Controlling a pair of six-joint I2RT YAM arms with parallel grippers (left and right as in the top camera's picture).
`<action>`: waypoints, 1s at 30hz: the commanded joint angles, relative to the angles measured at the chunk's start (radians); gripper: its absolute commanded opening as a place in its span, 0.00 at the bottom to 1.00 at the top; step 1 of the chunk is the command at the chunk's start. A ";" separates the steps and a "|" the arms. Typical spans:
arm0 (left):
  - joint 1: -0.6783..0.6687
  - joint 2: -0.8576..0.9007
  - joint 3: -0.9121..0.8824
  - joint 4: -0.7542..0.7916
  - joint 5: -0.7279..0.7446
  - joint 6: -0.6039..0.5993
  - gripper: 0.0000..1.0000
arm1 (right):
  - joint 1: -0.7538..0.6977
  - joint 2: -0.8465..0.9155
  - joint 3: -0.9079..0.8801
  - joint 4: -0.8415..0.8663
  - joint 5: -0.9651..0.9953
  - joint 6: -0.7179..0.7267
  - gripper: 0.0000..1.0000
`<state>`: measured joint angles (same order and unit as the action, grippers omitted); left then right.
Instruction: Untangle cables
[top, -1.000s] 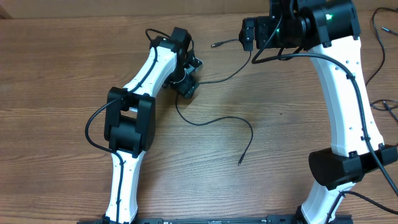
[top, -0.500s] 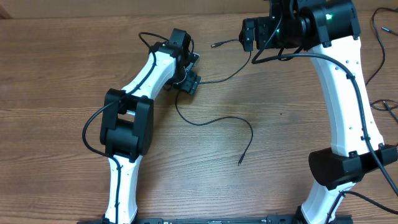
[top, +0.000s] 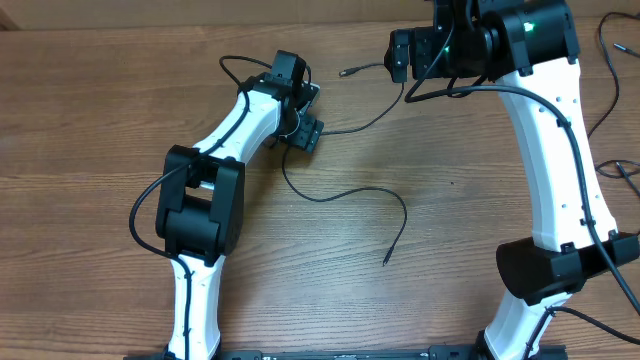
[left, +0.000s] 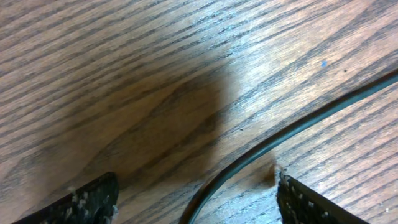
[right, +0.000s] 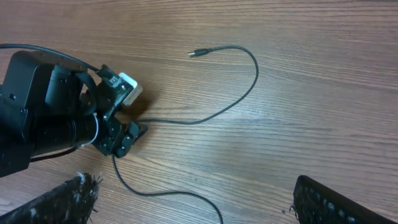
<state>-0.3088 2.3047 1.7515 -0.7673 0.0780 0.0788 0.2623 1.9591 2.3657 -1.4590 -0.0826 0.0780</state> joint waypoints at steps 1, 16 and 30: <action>0.003 0.193 -0.042 -0.013 0.041 -0.023 0.82 | 0.000 -0.015 0.009 0.002 -0.010 -0.001 1.00; 0.001 0.193 0.093 -0.008 0.011 0.145 0.62 | 0.000 -0.014 0.009 0.003 -0.009 -0.001 1.00; 0.000 0.193 0.149 -0.437 -0.048 0.151 0.73 | 0.000 0.024 0.009 0.010 -0.035 -0.001 1.00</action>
<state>-0.3077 2.3806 1.9327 -1.1576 -0.0246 0.2173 0.2623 1.9594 2.3657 -1.4498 -0.0891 0.0780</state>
